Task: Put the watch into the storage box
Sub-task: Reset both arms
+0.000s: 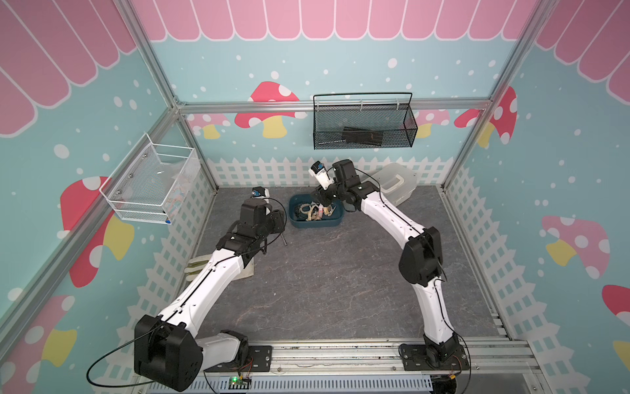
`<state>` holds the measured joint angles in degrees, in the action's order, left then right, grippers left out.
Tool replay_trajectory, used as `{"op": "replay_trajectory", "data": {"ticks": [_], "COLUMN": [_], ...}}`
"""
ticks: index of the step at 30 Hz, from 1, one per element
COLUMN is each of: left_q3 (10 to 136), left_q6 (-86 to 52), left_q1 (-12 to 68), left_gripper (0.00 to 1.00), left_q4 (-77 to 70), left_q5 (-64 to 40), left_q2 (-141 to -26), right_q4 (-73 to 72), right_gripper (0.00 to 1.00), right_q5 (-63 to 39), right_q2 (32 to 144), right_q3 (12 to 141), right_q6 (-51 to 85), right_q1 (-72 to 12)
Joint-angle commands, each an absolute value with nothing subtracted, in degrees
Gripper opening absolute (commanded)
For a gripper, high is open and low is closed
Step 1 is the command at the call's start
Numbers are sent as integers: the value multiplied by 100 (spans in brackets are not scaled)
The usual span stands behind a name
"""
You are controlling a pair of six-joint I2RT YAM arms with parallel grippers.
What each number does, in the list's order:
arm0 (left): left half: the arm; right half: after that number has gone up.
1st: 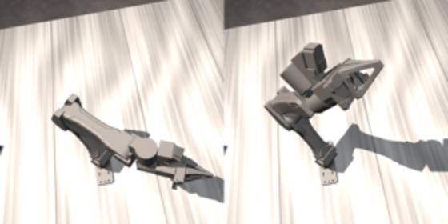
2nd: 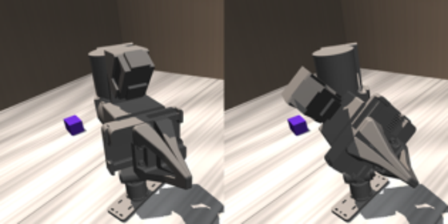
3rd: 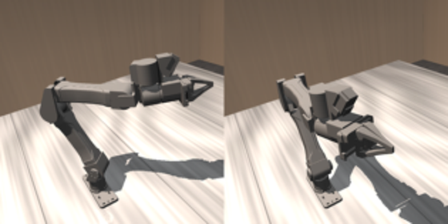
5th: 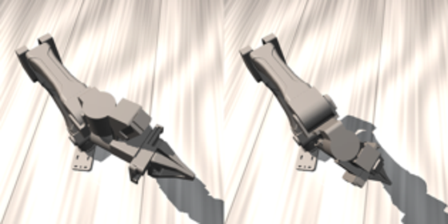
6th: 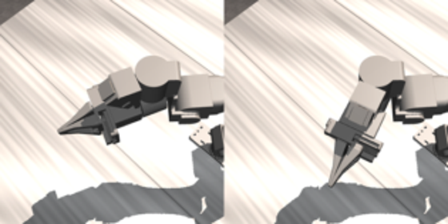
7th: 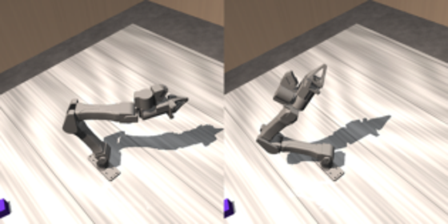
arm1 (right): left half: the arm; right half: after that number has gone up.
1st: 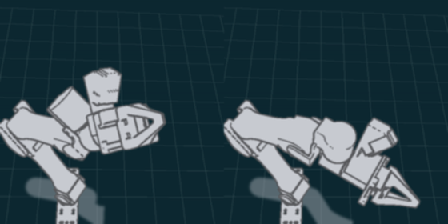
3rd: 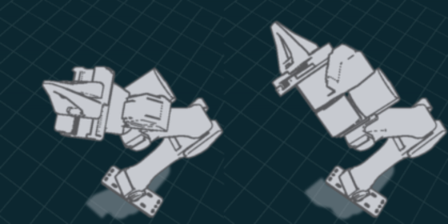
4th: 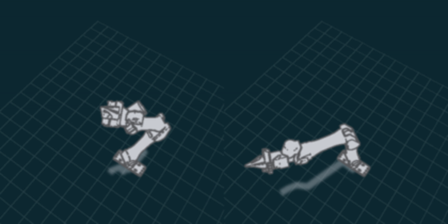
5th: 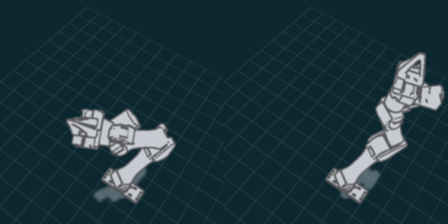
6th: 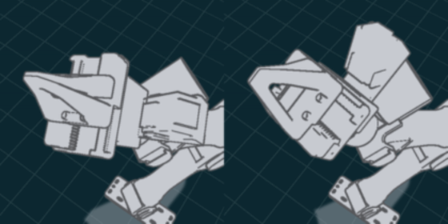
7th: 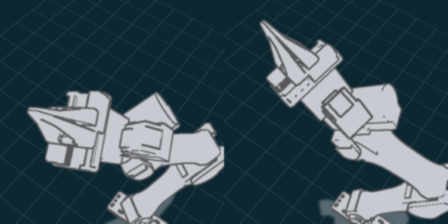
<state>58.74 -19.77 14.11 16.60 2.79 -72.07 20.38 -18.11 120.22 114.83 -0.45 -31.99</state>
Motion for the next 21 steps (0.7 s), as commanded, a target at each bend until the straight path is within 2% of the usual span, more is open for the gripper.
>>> {"op": "replay_trajectory", "data": {"ticks": [1,4,10,16,19,21], "left_q3": [5691,5449,4600,3793,3473,3354], "left_q6": [-2118,-2088,-1865,-1702,-1737,-1745], "left_q1": [1167,1061,963,529,229,79], "left_gripper": [45,45,46,45,46,47], "left_q4": [1229,882,-223,-1394,-1945,-2227], "left_q5": [219,400,949,1076,845,661], "left_q2": [-7191,-7172,-7155,-7173,-7402,-7612], "right_q4": [841,475,-159,-424,-555,-642], "right_gripper": [38,43,46,61,74,80], "right_q5": [-1688,-1220,-587,152,565,731], "right_q2": [10971,10006,8449,6947,6418,6179], "right_q3": [10141,8955,6642,4667,3918,3557], "right_q6": [-149,-389,-423,-188,-84,-71], "right_q1": [-3217,-3179,-2852,-2176,-1739,-1393]}}
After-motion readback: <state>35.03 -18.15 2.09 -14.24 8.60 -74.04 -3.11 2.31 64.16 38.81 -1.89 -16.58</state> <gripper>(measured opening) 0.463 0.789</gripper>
